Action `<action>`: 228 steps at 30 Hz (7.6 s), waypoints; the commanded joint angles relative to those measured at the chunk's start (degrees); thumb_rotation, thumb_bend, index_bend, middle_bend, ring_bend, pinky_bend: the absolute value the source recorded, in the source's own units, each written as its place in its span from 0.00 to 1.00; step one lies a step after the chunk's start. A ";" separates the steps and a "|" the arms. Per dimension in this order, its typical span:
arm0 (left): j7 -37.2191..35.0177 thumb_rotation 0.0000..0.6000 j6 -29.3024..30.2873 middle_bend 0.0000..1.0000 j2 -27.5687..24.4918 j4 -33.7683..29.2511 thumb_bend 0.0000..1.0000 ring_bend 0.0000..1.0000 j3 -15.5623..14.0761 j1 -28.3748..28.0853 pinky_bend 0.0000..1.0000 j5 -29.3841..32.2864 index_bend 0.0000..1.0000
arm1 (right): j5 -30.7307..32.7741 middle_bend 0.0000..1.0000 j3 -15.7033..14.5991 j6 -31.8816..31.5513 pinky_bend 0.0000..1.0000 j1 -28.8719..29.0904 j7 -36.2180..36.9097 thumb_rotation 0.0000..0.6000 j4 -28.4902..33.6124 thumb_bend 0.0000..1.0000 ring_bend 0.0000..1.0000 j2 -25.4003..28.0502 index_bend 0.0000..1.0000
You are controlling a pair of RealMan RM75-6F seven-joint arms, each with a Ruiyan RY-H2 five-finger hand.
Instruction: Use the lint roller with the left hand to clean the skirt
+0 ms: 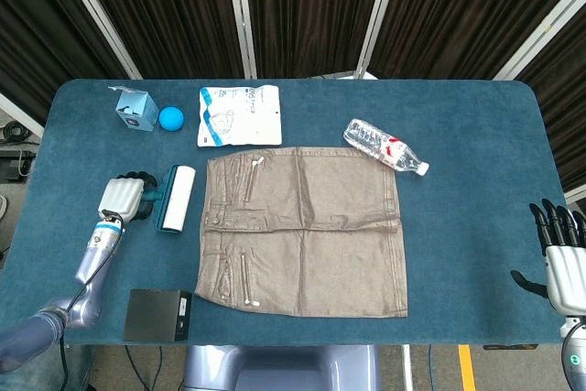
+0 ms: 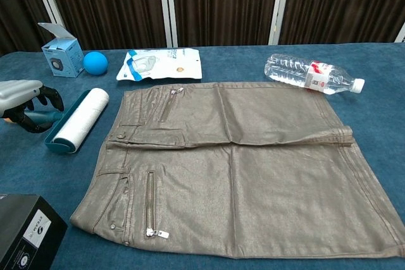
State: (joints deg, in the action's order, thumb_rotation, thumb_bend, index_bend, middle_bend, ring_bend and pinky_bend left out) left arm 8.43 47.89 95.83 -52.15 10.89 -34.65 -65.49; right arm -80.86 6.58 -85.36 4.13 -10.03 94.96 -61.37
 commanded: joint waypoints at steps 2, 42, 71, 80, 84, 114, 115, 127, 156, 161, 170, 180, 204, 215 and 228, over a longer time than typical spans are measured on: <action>0.65 1.00 -0.11 0.28 0.00 -0.23 0.41 0.25 -0.07 0.00 0.34 0.42 0.36 | 0.00 0.00 -0.02 0.01 0.00 0.00 0.05 1.00 -0.02 0.00 0.00 0.04 0.00; 27.83 1.00 1.51 0.42 -18.42 -35.28 0.60 0.36 1.77 -8.36 0.42 4.12 0.50 | 2.46 0.00 1.02 1.19 0.00 0.18 3.80 1.00 -0.07 0.00 0.00 1.37 0.00; 55.19 1.00 1.89 0.44 -8.78 -33.00 0.63 0.37 -5.40 -25.90 0.43 30.75 0.52 | 8.49 0.00 3.09 5.05 0.00 1.21 7.06 1.00 -2.70 0.00 0.00 2.00 0.00; 60.17 1.00 4.45 0.44 -1.84 -33.00 0.64 0.38 -5.63 -31.39 0.44 33.98 0.53 | 9.08 0.00 3.20 5.18 0.00 0.93 8.18 1.00 -3.02 0.00 0.00 2.36 0.00; 63.55 1.00 6.22 0.44 0.56 -33.77 0.64 0.38 -5.81 -34.28 0.44 35.47 0.53 | 9.34 0.00 3.26 5.07 0.00 0.74 8.58 1.00 -3.16 0.00 0.00 2.50 0.00; 69.31 1.00 13.91 0.46 3.22 -33.50 0.64 0.38 -9.12 -38.97 0.44 39.53 0.54 | 9.09 0.00 3.32 4.13 0.00 0.11 9.31 1.00 -2.97 0.00 0.00 3.00 0.00; 68.86 1.00 13.91 0.46 2.62 -33.29 0.64 0.38 -9.39 -38.52 0.44 39.75 0.54 | 9.02 0.00 3.30 4.10 0.00 0.13 9.22 1.00 -2.92 0.00 0.00 2.97 0.00; 58.24 1.00 9.63 0.46 -5.48 -26.76 0.64 0.38 -12.40 -31.30 0.44 39.07 0.54 | 7.67 0.00 2.79 3.05 0.00 0.35 6.28 1.00 -2.08 0.00 0.00 2.12 0.00; 68.17 1.00 14.63 0.46 8.06 -29.59 0.66 0.39 -7.64 -37.06 0.44 35.03 0.55 | 8.33 0.00 3.34 3.25 0.00 -0.04 9.60 1.00 -2.44 0.00 0.00 3.26 0.00; 70.96 1.00 15.50 0.46 11.83 -29.42 0.66 0.39 -6.66 -38.80 0.44 35.27 0.55 | 8.65 0.00 3.55 3.04 0.00 -0.34 10.44 1.00 -2.58 0.00 0.00 3.62 0.00; 73.70 1.00 16.26 0.46 14.66 -27.68 0.66 0.39 -6.59 -39.69 0.44 35.36 0.55 | 8.70 0.00 3.53 3.14 0.00 -0.40 10.60 1.00 -2.70 0.00 0.00 3.67 0.00; 72.48 1.00 16.80 0.46 9.64 -27.85 0.66 0.39 -8.11 -36.98 0.44 35.24 0.55 | 8.69 0.00 3.59 3.05 0.00 -0.44 10.57 1.00 -2.50 0.00 0.00 3.75 0.00; 57.92 1.00 11.69 0.46 -3.85 -23.24 0.66 0.39 -14.64 -24.21 0.44 31.17 0.55 | 7.37 0.00 3.01 2.99 0.00 0.11 8.25 1.00 -1.55 0.00 0.00 3.03 0.00; 53.47 1.00 9.34 0.46 -5.17 -20.14 0.66 0.39 -14.59 -20.71 0.44 30.11 0.55 | 6.86 0.00 2.68 2.94 0.00 0.34 7.09 1.00 -1.42 0.00 0.00 2.55 0.00; 49.88 1.00 8.32 0.12 -5.78 -18.05 0.08 0.14 -13.72 -17.66 0.29 28.25 0.26 | 6.32 0.00 2.45 2.70 0.00 0.28 7.16 1.00 -1.15 0.00 0.00 2.60 0.00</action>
State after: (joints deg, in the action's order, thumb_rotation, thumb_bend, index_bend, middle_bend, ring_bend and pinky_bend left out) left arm 58.75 56.09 90.30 -70.02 -2.98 -52.62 -36.84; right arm -74.49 9.05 -82.63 4.42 -2.91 93.78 -58.80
